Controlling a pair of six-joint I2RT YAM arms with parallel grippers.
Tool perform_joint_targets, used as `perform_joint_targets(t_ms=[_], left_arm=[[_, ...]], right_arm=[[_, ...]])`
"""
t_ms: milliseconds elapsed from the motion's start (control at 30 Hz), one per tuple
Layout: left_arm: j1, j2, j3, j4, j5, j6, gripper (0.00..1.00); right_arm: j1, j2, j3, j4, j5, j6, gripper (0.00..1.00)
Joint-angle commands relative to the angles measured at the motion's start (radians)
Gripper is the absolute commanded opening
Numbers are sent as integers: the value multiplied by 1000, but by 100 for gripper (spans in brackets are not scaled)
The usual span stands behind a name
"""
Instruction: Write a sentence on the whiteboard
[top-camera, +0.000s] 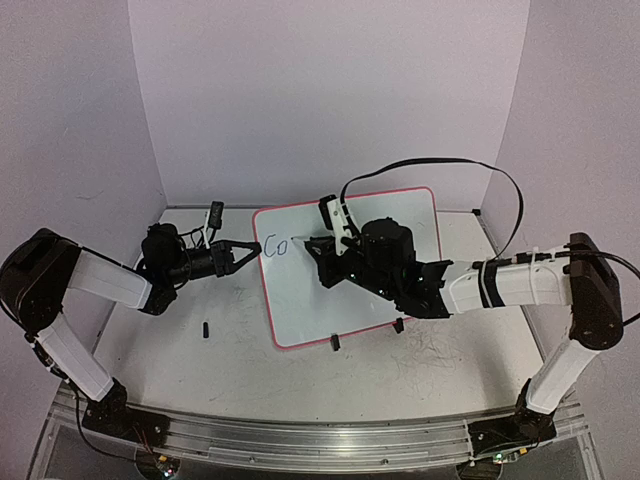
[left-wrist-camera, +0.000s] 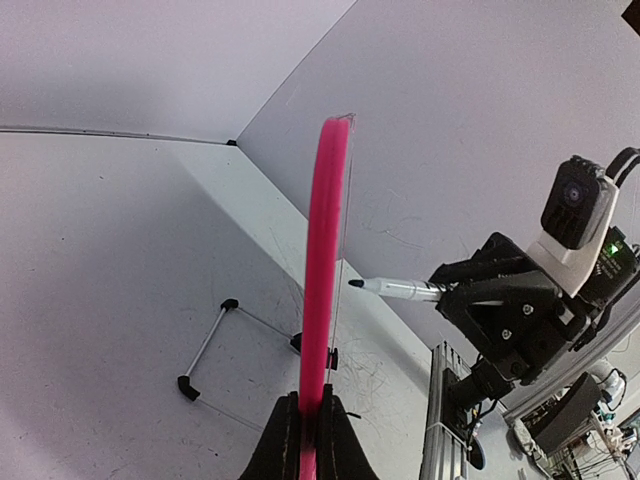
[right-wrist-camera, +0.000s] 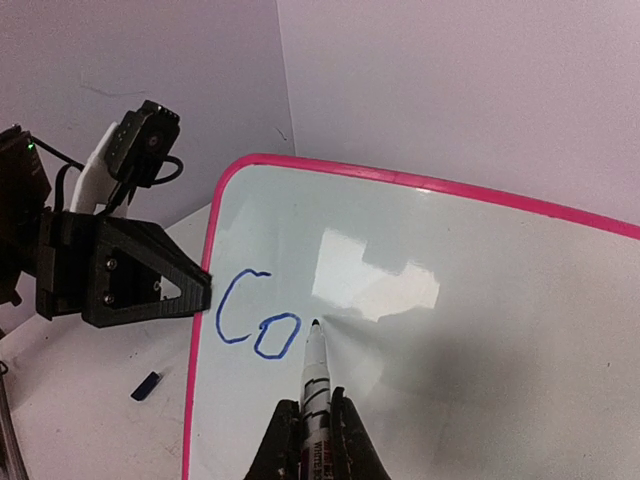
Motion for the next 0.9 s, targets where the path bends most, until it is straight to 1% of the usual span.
perform_joint_targets(t_ms=[0,367,867], left_arm=[[-18,-3,23,10,29,-19,0],[-18,7,29,9,31,-19,0],[-18,10,34,10,35,-22,0]], right_arm=[[-5,-1,22,39,-3,10,0],[-5,21,43,39,-21,1,0],[-5,40,52,32,1,1,0]])
